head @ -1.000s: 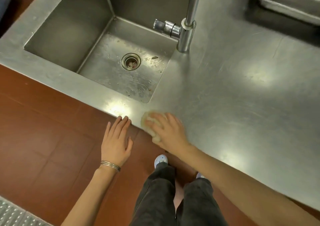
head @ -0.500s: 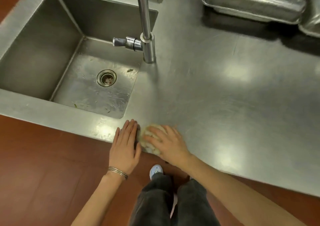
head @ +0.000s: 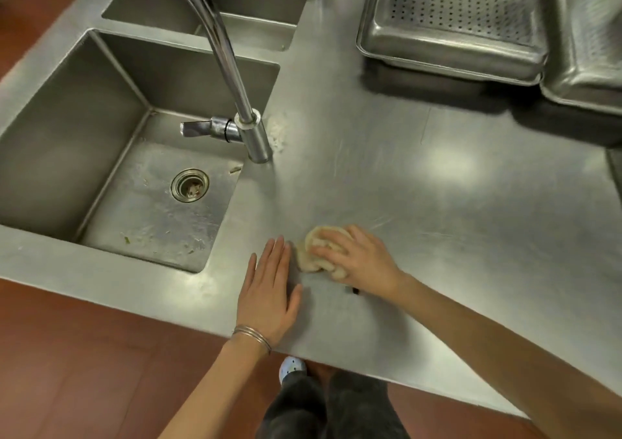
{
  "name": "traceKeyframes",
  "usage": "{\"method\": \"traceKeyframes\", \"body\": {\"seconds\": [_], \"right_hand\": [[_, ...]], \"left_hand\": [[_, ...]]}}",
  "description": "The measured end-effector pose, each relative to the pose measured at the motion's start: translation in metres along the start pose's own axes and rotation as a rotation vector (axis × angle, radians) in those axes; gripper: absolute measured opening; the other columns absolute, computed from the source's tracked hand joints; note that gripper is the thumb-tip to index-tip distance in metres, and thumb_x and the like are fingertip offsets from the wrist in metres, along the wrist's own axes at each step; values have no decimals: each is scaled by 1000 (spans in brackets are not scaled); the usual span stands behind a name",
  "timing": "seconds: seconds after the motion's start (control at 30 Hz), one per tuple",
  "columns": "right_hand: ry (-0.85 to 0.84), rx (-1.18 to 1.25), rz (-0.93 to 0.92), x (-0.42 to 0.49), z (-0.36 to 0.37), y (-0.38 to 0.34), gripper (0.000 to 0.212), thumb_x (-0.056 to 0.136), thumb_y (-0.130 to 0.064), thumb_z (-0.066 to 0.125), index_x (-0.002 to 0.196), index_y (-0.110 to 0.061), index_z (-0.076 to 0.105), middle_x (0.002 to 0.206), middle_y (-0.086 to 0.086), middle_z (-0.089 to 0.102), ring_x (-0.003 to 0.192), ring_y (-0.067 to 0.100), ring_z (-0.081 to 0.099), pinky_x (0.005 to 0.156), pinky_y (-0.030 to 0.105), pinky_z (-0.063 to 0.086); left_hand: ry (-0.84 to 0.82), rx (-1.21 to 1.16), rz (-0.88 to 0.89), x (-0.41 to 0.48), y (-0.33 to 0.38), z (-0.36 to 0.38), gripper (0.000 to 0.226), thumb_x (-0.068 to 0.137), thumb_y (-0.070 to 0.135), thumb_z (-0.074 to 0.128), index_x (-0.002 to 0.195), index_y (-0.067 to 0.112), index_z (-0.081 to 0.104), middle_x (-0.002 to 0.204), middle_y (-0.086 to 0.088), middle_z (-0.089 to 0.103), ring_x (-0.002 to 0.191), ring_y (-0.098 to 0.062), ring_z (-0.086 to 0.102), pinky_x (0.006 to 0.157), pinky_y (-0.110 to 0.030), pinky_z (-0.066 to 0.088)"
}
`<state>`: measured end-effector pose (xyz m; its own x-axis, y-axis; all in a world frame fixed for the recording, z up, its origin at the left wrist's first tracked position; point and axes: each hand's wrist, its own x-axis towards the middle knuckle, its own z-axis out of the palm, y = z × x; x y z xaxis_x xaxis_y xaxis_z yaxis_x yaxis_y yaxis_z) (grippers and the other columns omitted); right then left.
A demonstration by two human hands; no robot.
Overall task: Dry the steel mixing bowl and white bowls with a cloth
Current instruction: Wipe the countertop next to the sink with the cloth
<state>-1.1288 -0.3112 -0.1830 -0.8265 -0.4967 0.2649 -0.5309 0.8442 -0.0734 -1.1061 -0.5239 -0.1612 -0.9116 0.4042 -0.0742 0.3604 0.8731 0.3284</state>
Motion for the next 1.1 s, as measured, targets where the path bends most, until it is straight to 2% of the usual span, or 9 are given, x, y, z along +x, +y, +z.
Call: {"method": "traceKeyframes", "body": {"seconds": [0.1,0.23,0.27,0.47,0.6,0.8,0.9,1.0,1.1], "right_hand": [[48,-121,163,-14,-17,89,43,76,-37,54,118,-32,53,121,1,59,86,26,54,71,31,44],[105,-186,991,-45,-52,184,41,75,-24,48,114,-17,59,119,13,58,85,39,56,73,41,47],[142,-183,1055,-54,-55,180,41,73,-22,49,112,-14,59,117,15,58,81,38,56,70,40,46],[45,-13,329,-159,-43,22,52,75,-27,59,125,-32,47,129,1,46,91,31,55,76,38,49],[11,10,-92,-195,-53,67,45,79,-29,66,121,-37,53,129,-5,47,104,28,55,81,37,50],[83,-89,202,-161,-67,206,38,84,-40,54,121,-32,50,123,2,55,81,32,58,72,35,47],[-18,-124,522,-122,-80,267,47,72,-22,67,116,-24,54,116,13,60,79,37,56,67,37,48],[-141,-105,740,-96,-83,284,47,70,-17,70,115,-20,54,122,14,53,89,41,52,71,39,45],[-226,-78,860,-88,-88,276,52,83,-36,60,130,-24,41,141,8,35,117,37,39,90,45,37]], "left_hand": [[2,38,-1,17,16,9,66,87,42,34,143,7,29,150,-10,29,139,-19,13,113,-35,3],[-1,53,34,32,43,22,66,87,42,33,144,10,26,151,-7,27,140,-19,11,114,-36,2],[-5,41,41,37,51,25,66,87,42,33,144,10,26,151,-6,26,140,-19,10,114,-36,2],[-65,11,87,57,98,44,64,88,41,32,145,12,26,152,-4,25,141,-19,10,113,-43,9],[-106,19,127,68,123,54,62,89,40,31,146,15,23,153,-1,21,142,-18,8,114,-42,5],[-118,45,178,94,159,64,62,88,39,33,144,13,28,151,-2,27,141,-20,12,112,-44,9],[-136,74,206,106,177,68,61,87,39,32,143,12,31,150,-4,30,140,-21,14,111,-45,12],[-152,114,214,108,187,72,61,87,39,32,142,12,33,149,-5,31,139,-22,15,109,-46,13],[-160,127,212,107,189,70,60,87,39,32,142,12,34,149,-4,31,139,-22,15,110,-47,12]]}}
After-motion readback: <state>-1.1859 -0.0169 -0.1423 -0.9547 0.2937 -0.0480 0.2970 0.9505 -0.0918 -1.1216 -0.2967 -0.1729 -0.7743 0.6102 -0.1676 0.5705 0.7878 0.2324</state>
